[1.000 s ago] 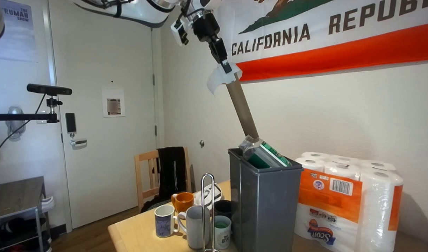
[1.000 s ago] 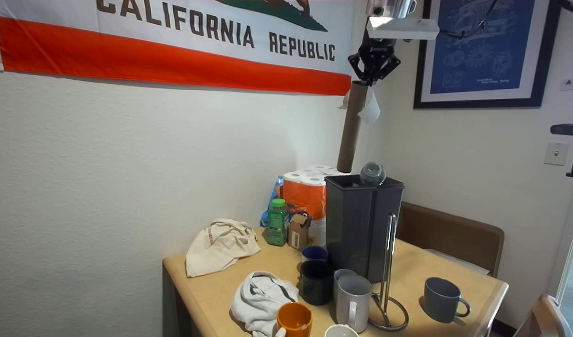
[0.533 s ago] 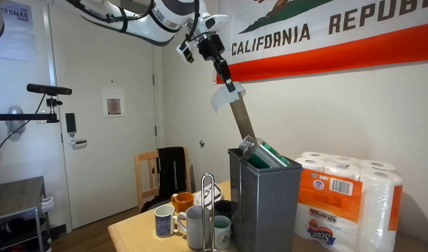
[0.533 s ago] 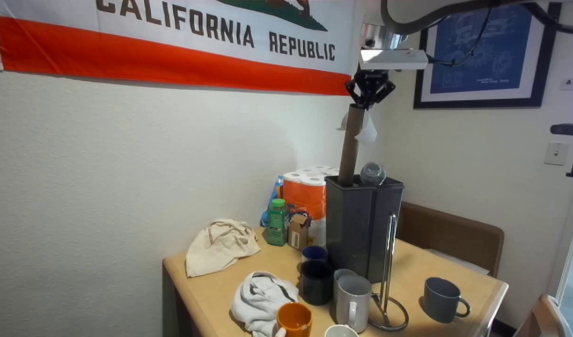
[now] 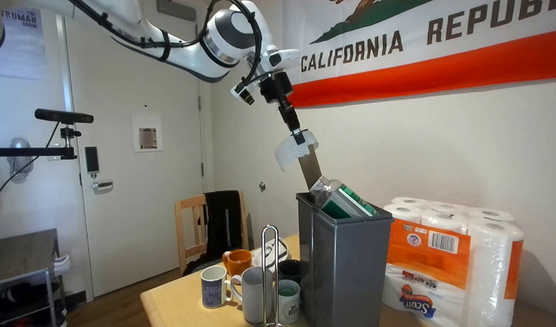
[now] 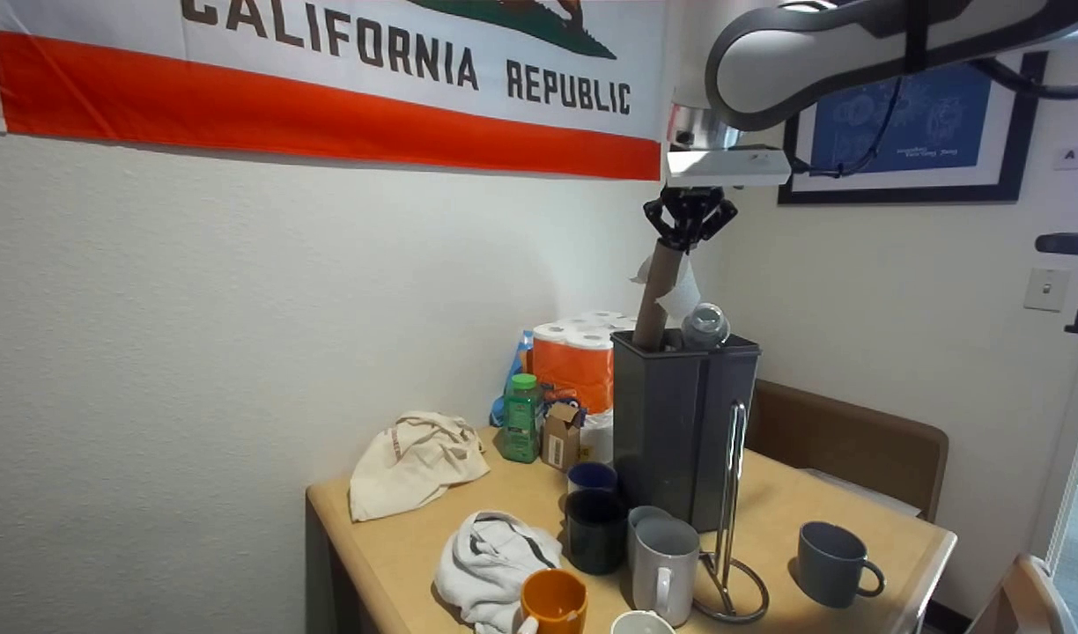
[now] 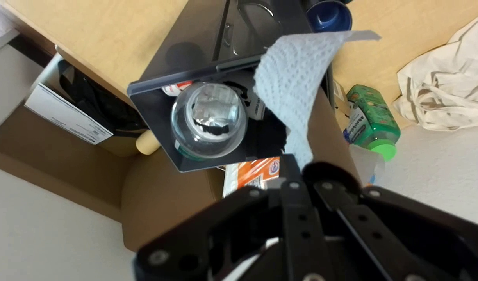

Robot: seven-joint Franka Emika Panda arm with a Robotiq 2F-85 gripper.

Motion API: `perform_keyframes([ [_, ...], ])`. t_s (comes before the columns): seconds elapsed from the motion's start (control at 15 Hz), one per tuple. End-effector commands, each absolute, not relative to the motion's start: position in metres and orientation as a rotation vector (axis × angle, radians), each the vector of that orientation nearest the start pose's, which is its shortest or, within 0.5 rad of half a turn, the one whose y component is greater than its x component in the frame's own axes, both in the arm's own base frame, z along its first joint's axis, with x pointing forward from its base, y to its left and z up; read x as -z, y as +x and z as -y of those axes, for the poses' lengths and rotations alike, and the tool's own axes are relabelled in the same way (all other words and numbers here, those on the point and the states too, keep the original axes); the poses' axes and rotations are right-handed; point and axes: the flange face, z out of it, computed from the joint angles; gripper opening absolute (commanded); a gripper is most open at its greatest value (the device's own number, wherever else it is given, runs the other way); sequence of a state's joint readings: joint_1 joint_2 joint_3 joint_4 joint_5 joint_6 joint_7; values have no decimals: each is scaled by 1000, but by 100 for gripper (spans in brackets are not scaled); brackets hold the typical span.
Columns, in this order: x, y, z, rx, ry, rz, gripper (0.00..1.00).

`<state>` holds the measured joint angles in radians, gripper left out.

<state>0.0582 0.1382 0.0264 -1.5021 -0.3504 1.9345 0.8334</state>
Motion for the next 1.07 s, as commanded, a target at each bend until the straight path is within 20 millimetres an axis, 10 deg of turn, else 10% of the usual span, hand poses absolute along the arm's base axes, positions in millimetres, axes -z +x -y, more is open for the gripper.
perform_keyframes([
  [0.0, -598, 619, -25, 651, -3062, -1112, 1],
  [0.33, -585, 615, -18, 610, -3076, -1135, 1],
  [0.4, -583, 614, -17, 601, -3078, -1149, 24],
  [1.0, -578, 605, -15, 586, -3080, -1193, 88],
])
